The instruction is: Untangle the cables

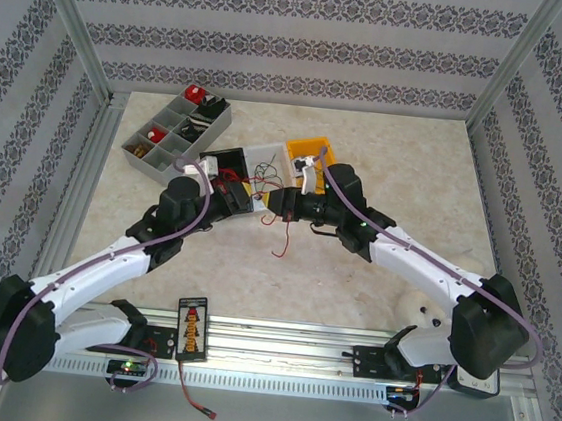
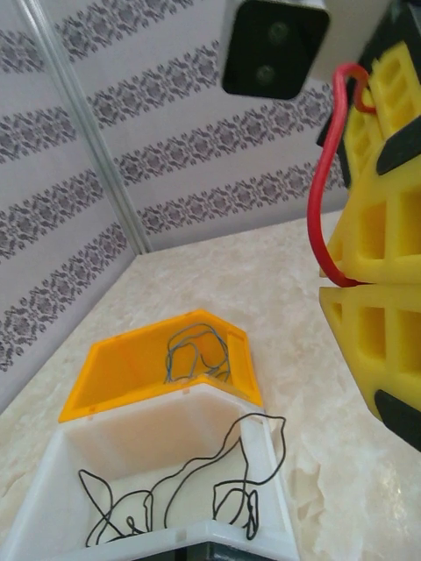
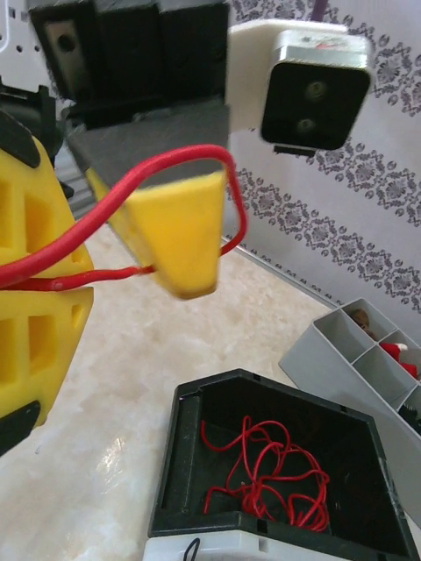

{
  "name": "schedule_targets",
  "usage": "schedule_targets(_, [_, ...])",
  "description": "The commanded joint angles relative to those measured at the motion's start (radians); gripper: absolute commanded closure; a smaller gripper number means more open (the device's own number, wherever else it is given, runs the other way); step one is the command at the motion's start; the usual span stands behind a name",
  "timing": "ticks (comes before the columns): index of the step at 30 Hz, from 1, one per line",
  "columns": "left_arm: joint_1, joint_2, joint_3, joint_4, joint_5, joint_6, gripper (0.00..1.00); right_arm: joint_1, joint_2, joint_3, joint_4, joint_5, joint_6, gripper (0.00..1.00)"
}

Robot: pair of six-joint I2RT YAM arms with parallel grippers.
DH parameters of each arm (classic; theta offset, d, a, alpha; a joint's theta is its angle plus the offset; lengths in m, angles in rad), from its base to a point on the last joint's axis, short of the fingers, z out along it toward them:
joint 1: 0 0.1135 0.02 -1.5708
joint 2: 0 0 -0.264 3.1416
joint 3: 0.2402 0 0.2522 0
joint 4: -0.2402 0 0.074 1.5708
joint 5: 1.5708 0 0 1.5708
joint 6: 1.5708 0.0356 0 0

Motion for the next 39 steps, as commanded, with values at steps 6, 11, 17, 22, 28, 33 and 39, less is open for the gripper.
schedule_targets(6, [-0.064,0.132,0.022,-0.134,0.163,0.192,1.0,-0.034,0.01,0.081,0.138,0.155,0.08,1.0])
schedule_targets(11, [-0.08,0.154,0.042,-0.137,0.288,0.257,1.0,-0.033,0.021,0.095,0.126,0.266,0.047,1.0])
schedule_targets(17, [-0.091,0.116,0.019,-0.061,0.419,0.283,1.0,-0.033,0.057,0.15,0.057,0.319,-0.019,1.0])
schedule_targets(22, [-0.089,-0.039,-0.045,-0.163,-0.088,0.192,0.71,-0.015,0.082,0.155,0.03,0.274,-0.046,1.0])
schedule_targets(28, [-0.089,-0.386,-0.22,-0.541,-0.823,-0.346,0.51,0.008,0.096,0.143,0.018,0.299,-0.055,1.0])
schedule_targets(33, [-0.089,-0.503,-0.163,-0.871,-0.969,-0.405,0.5,0.031,0.157,0.189,0.008,0.307,-0.074,1.0])
schedule_targets(39, [-0.089,-0.516,-0.155,-0.955,-0.977,-0.464,0.5,0.06,0.354,0.363,-0.007,0.316,-0.047,1.0])
